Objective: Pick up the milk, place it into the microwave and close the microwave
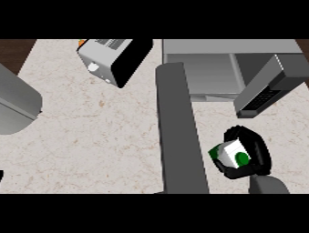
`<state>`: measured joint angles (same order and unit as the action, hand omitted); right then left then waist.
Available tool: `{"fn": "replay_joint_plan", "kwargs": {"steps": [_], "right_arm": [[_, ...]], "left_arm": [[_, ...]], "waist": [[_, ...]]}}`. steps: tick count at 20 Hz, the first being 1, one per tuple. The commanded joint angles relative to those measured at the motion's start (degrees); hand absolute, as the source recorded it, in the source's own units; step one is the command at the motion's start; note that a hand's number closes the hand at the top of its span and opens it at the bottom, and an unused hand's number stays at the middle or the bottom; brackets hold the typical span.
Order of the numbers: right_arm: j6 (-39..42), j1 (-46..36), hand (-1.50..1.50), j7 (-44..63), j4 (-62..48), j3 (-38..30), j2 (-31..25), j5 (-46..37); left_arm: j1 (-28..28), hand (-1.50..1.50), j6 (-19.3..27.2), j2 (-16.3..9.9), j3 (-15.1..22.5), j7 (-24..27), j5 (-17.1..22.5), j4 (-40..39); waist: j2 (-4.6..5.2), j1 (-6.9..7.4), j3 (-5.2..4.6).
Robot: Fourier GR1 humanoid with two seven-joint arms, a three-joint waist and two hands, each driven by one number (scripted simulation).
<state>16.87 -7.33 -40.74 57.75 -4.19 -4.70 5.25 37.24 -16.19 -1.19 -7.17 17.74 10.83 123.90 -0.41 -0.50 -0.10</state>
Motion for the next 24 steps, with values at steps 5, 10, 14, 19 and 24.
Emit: {"fn": "replay_joint_plan", "kwargs": {"steps": [5,10,14,19,24], "right_arm": [[-5.35,15.95,1.50,17.45,30.51,6.62,4.40,2.40],[-16.41,13.42,1.50,25.85,38.03,15.40,4.66,5.21],[-19.62,6.69,1.50,23.89,33.68,13.91,4.68,3.16],[-31.66,-4.12,1.50,25.70,27.28,17.77,4.63,0.91],[-34.12,-8.11,1.50,23.29,18.25,12.20,4.53,-2.24]], "left_arm": [[2.38,-1.50,-2.43,1.12,-0.42,2.05,-0.15,-0.77],[-2.79,-1.50,-2.80,-0.87,-4.68,-0.84,3.58,-3.06],[-0.15,-1.50,-6.97,-1.58,-8.07,5.23,4.66,-7.09],[-2.97,-1.50,-5.70,-2.33,-8.79,-0.16,5.77,-5.39],[-3.58,-1.50,-6.69,-1.53,-9.73,1.83,5.18,-7.18]], "waist": [[0.09,0.14,0.02],[0.29,0.43,0.05],[0.34,1.00,0.07],[0.52,1.37,0.08],[0.56,1.42,0.10]]}}
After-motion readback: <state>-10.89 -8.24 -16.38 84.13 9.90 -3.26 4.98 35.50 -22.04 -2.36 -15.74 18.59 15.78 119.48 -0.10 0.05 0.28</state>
